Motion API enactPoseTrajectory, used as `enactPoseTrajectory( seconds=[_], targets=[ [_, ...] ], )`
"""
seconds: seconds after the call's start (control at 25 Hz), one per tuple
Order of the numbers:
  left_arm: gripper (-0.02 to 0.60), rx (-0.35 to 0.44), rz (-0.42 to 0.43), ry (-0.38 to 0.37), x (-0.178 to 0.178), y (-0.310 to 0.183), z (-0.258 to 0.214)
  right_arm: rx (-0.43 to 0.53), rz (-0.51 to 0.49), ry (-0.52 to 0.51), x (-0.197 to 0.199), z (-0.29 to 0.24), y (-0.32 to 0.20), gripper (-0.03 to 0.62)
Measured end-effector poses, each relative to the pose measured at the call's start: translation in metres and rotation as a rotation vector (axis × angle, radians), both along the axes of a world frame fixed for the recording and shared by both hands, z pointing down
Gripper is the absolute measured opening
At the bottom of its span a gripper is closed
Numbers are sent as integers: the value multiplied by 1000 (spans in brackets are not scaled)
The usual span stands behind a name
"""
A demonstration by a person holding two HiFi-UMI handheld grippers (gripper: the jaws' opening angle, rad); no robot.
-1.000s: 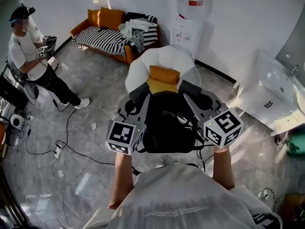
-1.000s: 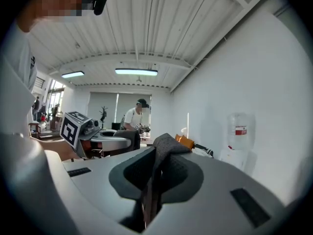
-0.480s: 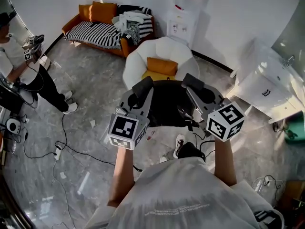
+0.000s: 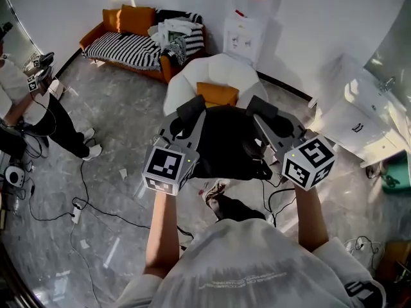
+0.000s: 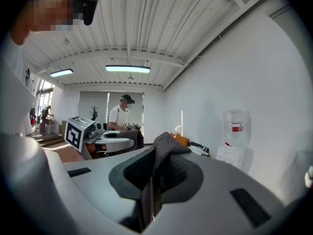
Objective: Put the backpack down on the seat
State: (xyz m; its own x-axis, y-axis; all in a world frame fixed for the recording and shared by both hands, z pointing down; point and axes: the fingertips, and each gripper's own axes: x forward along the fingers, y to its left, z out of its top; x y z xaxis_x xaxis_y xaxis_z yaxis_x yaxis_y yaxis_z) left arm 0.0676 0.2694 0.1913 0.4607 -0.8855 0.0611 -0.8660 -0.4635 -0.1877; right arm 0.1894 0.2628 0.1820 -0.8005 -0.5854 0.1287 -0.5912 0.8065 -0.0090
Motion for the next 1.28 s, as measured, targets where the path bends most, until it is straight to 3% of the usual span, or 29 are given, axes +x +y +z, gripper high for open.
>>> enactPoseTrajectory(
  seconds=[0.2, 0.48, 0.76, 1.28],
  targets=[
    [43, -35, -6, -13, -13, -26, 17, 13, -12, 2, -12, 9, -26, 31],
    [43, -12, 49, -42, -22, -41, 17, -5, 22, -53, -22, 14, -48, 31],
    [43, -19, 21, -11, -31, -63, 19, -25, 6, -37, -30, 20, -65, 31],
    [44, -118, 42, -24, -56, -127, 43, -71, 19, 2, -58, 38, -138, 31]
  ],
)
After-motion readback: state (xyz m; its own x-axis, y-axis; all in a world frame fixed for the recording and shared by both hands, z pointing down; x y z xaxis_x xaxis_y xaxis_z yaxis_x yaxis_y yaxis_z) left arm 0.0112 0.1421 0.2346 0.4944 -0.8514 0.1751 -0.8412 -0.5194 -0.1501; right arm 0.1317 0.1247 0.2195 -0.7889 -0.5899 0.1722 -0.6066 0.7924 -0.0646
